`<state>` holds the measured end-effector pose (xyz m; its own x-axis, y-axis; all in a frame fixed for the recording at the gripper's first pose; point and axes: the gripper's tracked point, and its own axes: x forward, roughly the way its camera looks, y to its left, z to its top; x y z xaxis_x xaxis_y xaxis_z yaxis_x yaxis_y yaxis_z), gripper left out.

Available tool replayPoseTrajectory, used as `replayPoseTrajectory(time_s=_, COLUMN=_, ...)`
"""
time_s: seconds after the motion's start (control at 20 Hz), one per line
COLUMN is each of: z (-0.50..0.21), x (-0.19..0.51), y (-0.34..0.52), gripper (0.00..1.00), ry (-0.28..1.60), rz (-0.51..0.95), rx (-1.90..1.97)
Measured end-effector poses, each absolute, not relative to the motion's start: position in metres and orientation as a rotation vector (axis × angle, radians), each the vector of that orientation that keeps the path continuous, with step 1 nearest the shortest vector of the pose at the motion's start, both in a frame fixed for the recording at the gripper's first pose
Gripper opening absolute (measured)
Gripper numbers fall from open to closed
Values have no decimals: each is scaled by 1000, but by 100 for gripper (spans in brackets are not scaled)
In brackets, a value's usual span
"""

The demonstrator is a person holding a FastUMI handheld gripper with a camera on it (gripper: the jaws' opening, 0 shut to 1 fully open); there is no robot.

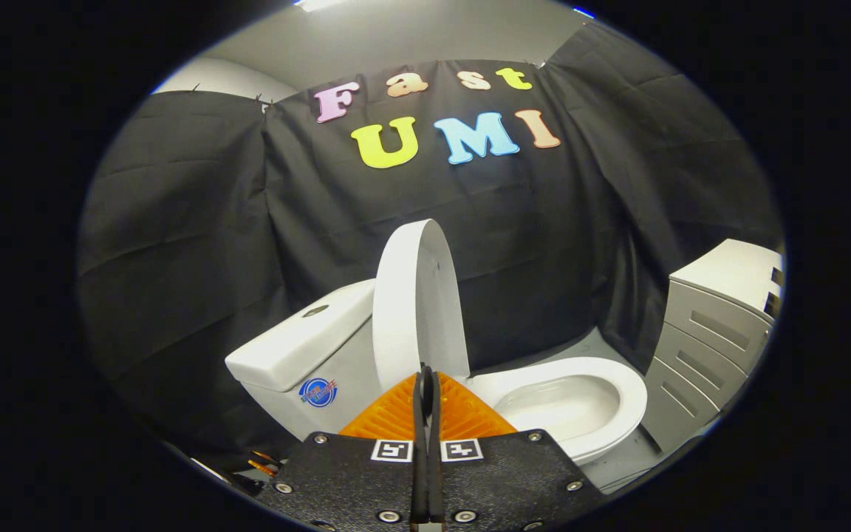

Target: Open the toilet lid.

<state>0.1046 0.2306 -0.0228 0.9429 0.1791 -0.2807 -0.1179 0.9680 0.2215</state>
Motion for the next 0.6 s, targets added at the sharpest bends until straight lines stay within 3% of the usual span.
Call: replayPoseTrajectory(time_s=0.6, z=-23, x=105, y=265, gripper=0, ry=296, rz=262, rx=74)
